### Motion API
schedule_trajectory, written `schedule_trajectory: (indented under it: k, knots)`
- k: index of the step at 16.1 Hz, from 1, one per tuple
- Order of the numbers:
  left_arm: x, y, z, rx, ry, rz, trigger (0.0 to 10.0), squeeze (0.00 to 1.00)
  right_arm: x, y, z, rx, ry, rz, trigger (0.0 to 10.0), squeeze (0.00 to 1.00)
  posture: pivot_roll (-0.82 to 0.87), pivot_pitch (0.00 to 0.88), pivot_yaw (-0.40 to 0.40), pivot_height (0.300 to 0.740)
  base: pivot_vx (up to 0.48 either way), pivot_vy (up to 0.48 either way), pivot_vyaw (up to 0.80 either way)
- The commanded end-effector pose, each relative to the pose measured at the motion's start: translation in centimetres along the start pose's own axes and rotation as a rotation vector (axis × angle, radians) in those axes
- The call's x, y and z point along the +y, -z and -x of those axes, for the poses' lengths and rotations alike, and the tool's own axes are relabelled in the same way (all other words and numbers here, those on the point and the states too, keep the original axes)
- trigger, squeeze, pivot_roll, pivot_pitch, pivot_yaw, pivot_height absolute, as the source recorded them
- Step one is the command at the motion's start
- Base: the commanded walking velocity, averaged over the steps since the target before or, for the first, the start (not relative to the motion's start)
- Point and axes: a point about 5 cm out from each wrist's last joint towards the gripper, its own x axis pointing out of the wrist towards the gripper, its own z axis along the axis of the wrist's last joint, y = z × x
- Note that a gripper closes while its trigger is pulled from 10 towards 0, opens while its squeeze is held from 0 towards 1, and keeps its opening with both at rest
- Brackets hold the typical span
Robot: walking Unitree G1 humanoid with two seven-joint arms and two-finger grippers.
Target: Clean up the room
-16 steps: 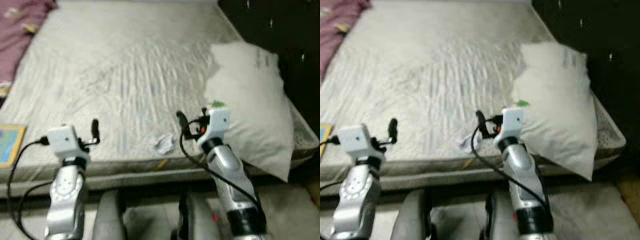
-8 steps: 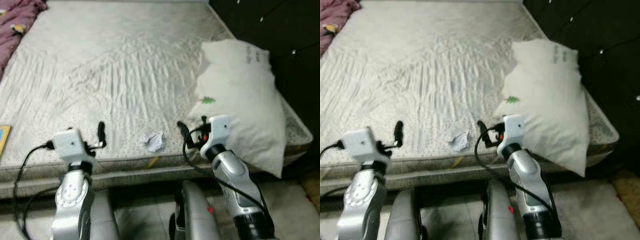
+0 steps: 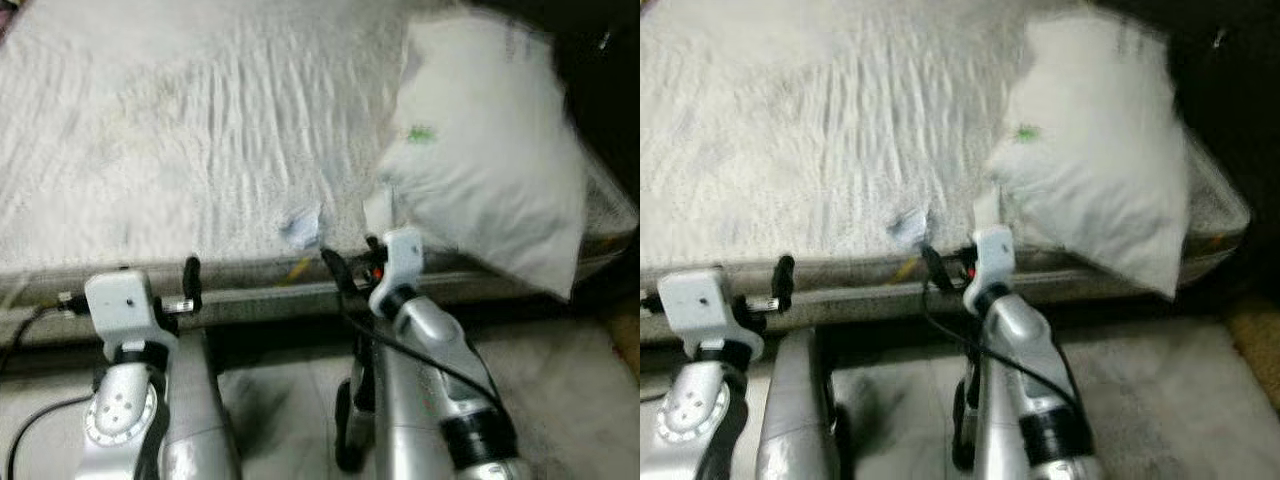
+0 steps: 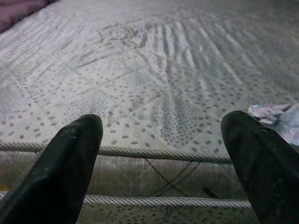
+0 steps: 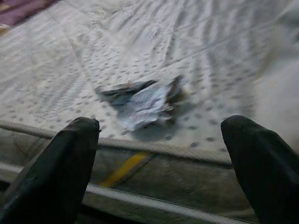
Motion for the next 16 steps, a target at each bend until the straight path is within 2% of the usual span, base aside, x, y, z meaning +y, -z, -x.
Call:
schedule_trajectory:
  k: [1, 3, 5, 8, 11, 14, 16]
  knots:
    - [0.2, 0.3, 0.4, 0.028, -0.008, 0.001, 10.0, 0.0, 0.3, -0.2, -0.2, -0.008, -0.023, 0.004, 10.0, 0.0, 0.14, 0.286, -0.05, 0.497, 0.0, 0.0, 0.0]
    - [0.5, -0.2, 0.9, 0.036, -0.041, -0.016, 10.0, 0.0, 1.5, -0.1, -1.6, -0.024, -0.082, 0.034, 10.0, 0.0, 0.16, 0.298, -0.057, 0.487, 0.0, 0.0, 0.0]
    - [0.4, -0.4, 1.3, 0.04, -0.043, -0.024, 10.0, 0.0, 1.6, -0.7, -2.1, -0.051, -0.084, 0.027, 10.0, 0.0, 0.17, 0.313, -0.069, 0.487, 0.0, 0.0, 0.0]
    - [0.2, -0.3, 2.4, 0.065, -0.053, -0.033, 10.0, 0.0, 1.1, -3.1, -3.9, -0.166, -0.032, 0.078, 10.0, 0.0, 0.2, 0.327, -0.083, 0.487, 0.0, 0.0, 0.0]
    - [0.1, -0.3, 2.8, 0.077, -0.058, -0.036, 10.0, 0.0, 1.1, -4.6, -5.2, -0.215, -0.018, 0.065, 10.0, 0.0, 0.21, 0.322, -0.082, 0.487, 0.0, 0.0, 0.0]
    - [-0.5, -0.5, 2.7, 0.075, -0.036, -0.028, 10.0, 0.0, 2.1, -5.0, -6.4, -0.216, -0.045, 0.069, 10.0, 0.0, 0.21, 0.326, -0.083, 0.487, 0.0, 0.0, 0.0]
    - [-0.7, -0.5, 2.6, 0.075, -0.028, -0.028, 10.0, 0.0, 3.6, -4.5, -7.2, -0.192, -0.09, 0.083, 10.0, 0.0, 0.22, 0.322, -0.084, 0.487, 0.0, 0.0, 0.0]
